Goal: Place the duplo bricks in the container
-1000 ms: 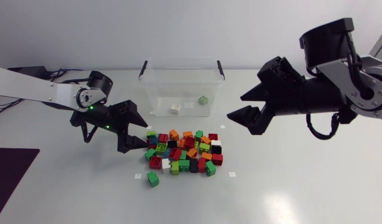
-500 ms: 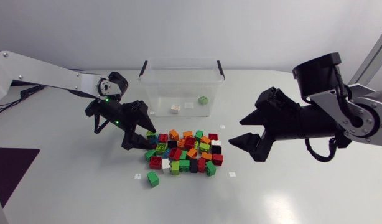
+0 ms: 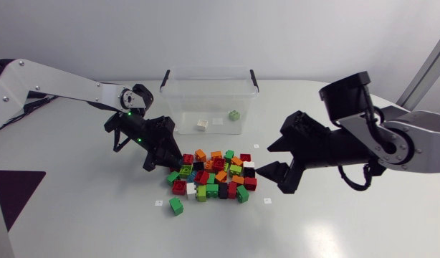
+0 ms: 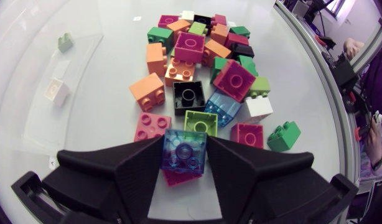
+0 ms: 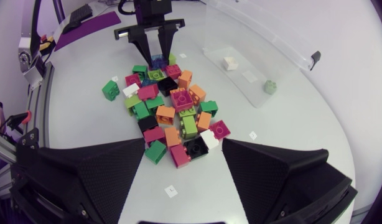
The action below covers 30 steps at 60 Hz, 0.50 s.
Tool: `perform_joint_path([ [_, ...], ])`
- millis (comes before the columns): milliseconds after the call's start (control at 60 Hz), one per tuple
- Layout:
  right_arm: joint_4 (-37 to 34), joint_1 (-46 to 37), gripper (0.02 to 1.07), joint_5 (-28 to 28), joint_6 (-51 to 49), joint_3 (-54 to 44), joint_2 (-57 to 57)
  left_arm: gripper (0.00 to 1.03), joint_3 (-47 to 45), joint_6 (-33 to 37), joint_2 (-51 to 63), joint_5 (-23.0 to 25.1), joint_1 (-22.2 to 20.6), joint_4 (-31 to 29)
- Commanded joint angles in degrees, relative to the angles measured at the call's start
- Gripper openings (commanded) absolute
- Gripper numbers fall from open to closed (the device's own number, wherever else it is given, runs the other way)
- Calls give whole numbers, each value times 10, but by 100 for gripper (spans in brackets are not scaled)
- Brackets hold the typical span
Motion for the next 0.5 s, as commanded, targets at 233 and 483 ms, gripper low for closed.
perform_joint_path([
  [233, -4, 96, 92, 88, 70, -13, 73, 35, 3, 27, -34, 18, 23, -33],
  [483, -54, 124, 77, 107, 127, 7, 107, 35, -22, 16, -99, 36, 23, -34],
])
